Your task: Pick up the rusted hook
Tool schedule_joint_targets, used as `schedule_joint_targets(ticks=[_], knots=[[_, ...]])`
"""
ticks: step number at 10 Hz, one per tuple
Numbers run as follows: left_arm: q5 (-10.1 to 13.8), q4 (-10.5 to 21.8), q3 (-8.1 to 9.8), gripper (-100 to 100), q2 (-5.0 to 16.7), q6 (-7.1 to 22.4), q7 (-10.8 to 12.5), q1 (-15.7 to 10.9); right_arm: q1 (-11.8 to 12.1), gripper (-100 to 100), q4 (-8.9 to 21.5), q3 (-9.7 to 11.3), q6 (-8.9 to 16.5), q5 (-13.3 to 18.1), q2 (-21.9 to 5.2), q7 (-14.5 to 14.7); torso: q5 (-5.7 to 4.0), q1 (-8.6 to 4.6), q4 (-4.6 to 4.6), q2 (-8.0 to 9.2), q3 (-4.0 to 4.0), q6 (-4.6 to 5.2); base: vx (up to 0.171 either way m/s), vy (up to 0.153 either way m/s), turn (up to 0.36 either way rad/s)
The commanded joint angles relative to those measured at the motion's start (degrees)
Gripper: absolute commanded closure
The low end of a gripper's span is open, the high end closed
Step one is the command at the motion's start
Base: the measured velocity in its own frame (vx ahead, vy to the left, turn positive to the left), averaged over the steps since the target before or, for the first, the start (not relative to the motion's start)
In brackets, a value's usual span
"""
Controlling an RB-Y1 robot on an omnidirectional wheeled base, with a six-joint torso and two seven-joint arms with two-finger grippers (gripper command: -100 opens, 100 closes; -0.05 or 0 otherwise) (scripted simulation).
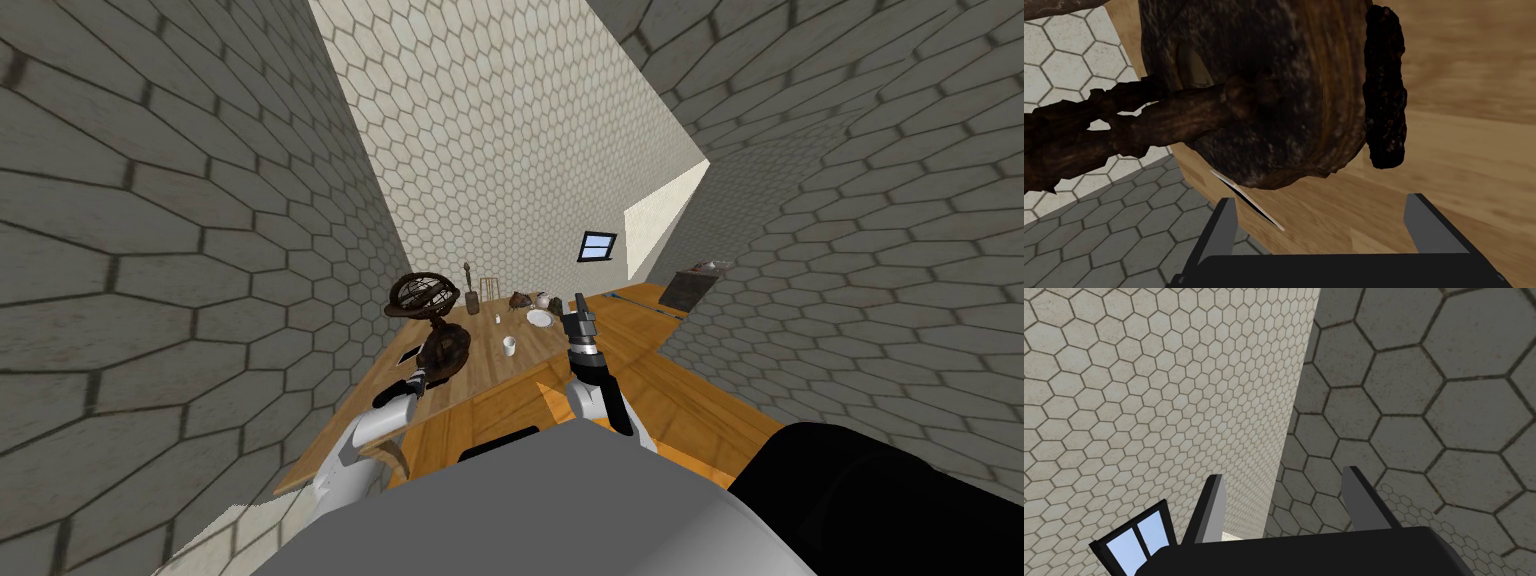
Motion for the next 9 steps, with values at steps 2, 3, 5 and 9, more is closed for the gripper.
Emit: schedule_joint_targets(ticks=[2,3,5,9], knots=[[0.04,2.82,0.61,-100,-0.32,4.21,-1.02,-1.62,0.0,0,0.0,0.0,0.0,0.0,0.0,0.0,-0.01,-0.03,-0.01,-0.02,-0.01,-0.01,0.041,-0.063,0.023],[0.06,3.82,0.82,-100,-0.39,5.53,-1.34,-2.21,0.0,0,0.0,0.0,0.0,0.0,0.0,0.0,-0.01,-0.04,0.0,0.01,0.0,0.0,0.026,-0.06,0.016],[0.08,5.41,1.17,-100,-0.52,7.69,-1.87,-3.18,0.0,0,0.0,0.0,0.0,0.0,0.0,0.0,-0.01,-0.03,0.01,0.04,0.02,0.0,0.03,-0.058,0.014],[-0.05,6.66,1.38,0,-0.77,8.9,-2.11,-3.99,0.0,0,0.0,0.0,0.0,0.0,0.0,0.0,0.02,0.13,0.01,0.08,0.04,-0.01,0.024,-0.025,0.007]])
